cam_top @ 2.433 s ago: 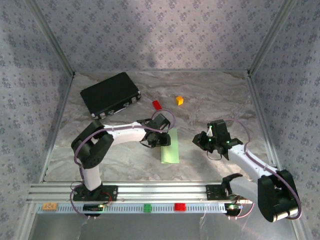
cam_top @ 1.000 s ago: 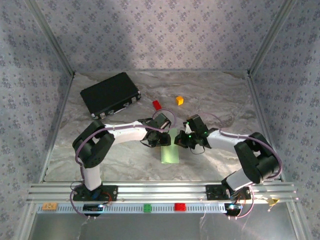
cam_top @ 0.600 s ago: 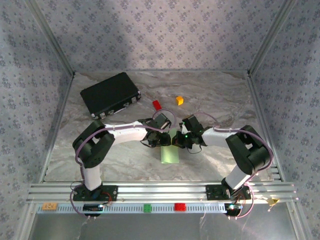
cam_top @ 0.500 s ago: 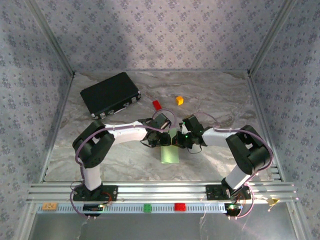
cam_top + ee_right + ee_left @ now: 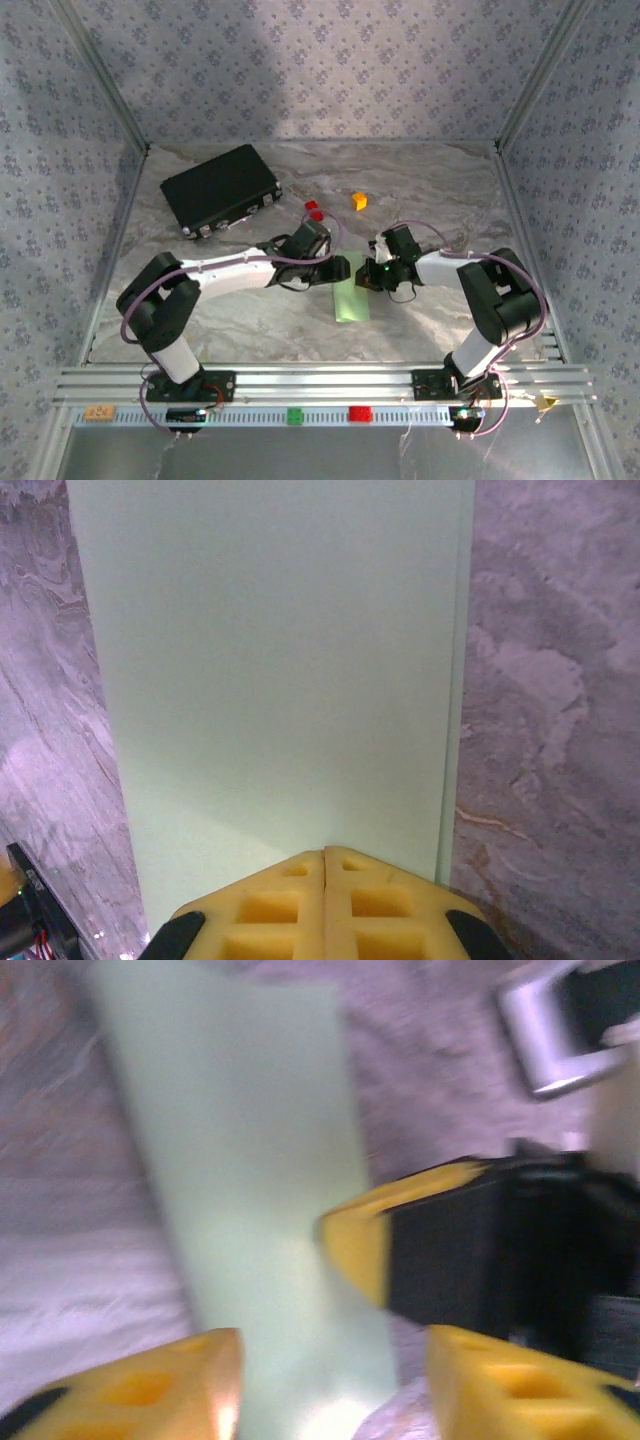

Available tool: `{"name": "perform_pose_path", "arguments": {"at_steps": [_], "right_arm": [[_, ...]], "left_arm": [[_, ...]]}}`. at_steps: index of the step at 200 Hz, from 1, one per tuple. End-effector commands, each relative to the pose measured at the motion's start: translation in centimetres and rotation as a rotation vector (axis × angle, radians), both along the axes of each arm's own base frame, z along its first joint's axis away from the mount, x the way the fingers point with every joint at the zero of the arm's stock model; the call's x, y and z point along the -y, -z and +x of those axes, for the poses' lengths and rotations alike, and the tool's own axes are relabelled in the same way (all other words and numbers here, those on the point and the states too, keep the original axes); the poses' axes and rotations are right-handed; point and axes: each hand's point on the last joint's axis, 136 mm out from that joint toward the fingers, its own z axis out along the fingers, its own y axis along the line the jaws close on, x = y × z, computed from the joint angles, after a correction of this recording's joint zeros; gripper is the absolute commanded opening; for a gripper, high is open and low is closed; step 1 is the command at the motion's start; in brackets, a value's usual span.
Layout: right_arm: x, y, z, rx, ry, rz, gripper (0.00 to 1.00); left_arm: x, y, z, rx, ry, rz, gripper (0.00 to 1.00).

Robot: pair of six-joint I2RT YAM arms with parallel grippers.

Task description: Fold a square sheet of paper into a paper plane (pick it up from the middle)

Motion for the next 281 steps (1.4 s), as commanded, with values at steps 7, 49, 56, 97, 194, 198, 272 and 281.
{"name": "perform_pose_path", "arguments": {"at_steps": [7,49,56,97,194,198,272,281], "right_arm": [[2.0,3.0,-2.1,-0.109,-0.003,-0.113,0.0],[2.2,3.1,-2.1,-0.11,0.003,-0.126,0.0],[2.2,3.1,-2.2,-0.112,0.005,-0.127,0.0],[2.4,3.2,-2.2,-0.113,0.009,-0.134,0.0],[2.7,3.4,-2.5,-0.12,0.018,-0.148,0.0],[2.7,3.5,-2.5,-0.12,0.018,-0.15,0.0],[2.9,3.5,-2.5,-0.12,0.023,-0.159,0.0],[2.9,3.5,-2.5,-0.119,0.024,-0.161,0.0]], "left_arm": [[1.7,-1.1,0.7,-0.027,0.049,-0.169,0.29],[2.3,1.2,1.6,-0.073,0.059,-0.197,0.0],[2.3,1.5,1.7,-0.077,0.058,-0.201,0.0],[2.0,3.1,1.6,-0.107,0.059,-0.194,0.0],[-2.1,9.5,0.3,-0.159,0.033,0.02,0.0],[-2.3,9.7,0.3,-0.158,0.031,0.033,0.0],[0.0,5.3,2.2,-0.101,0.068,-0.042,0.0],[0.3,4.9,2.6,-0.098,0.072,-0.058,0.0]]}}
